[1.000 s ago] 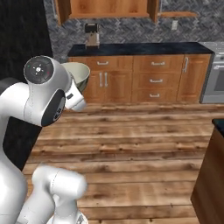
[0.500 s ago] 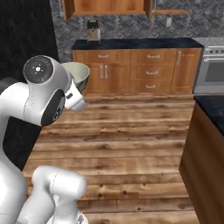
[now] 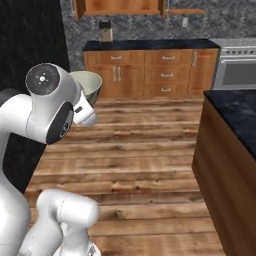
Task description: Take the smaller bowl and place it next to the appetizer plate on the dining counter , and place the larger bowl next to the plate with cooked food.
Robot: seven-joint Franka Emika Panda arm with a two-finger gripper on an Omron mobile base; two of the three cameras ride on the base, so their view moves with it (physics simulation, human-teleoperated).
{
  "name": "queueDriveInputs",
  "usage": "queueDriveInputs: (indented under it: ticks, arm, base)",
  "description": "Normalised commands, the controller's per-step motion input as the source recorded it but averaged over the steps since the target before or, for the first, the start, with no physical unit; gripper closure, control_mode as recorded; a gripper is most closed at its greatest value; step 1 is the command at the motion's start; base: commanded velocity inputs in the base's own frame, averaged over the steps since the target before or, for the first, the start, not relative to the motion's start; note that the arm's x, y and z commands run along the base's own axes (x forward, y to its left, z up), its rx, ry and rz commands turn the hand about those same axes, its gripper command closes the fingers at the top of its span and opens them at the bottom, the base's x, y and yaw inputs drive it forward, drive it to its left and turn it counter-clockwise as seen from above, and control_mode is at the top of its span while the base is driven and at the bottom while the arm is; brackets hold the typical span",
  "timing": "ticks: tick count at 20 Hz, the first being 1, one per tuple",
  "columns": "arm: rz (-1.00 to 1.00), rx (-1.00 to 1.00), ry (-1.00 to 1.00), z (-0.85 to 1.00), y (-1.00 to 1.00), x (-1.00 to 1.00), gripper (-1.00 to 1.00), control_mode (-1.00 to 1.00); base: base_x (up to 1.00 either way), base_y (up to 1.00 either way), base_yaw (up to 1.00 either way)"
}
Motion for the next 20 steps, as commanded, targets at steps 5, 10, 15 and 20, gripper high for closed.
queueDriveInputs:
  ticks: [5, 10, 15, 20]
  arm:
    - [0.0, 0.0, 0.0, 0.0, 0.0, 0.0, 1.0, 1.0]
    - [0.0, 0.0, 0.0, 0.0, 0.0, 0.0, 1.0, 1.0]
    - [0.0, 0.0, 0.0, 0.0, 0.0, 0.0, 1.0, 1.0]
    - [0.0, 0.0, 0.0, 0.0, 0.0, 0.0, 1.0, 1.0]
  base:
    - [-1.0, -0.74, -0.11]
    - [-1.0, -0.66, -0.1]
    - [-1.0, -0.58, -0.08]
    - [-0.68, -0.86, -0.18]
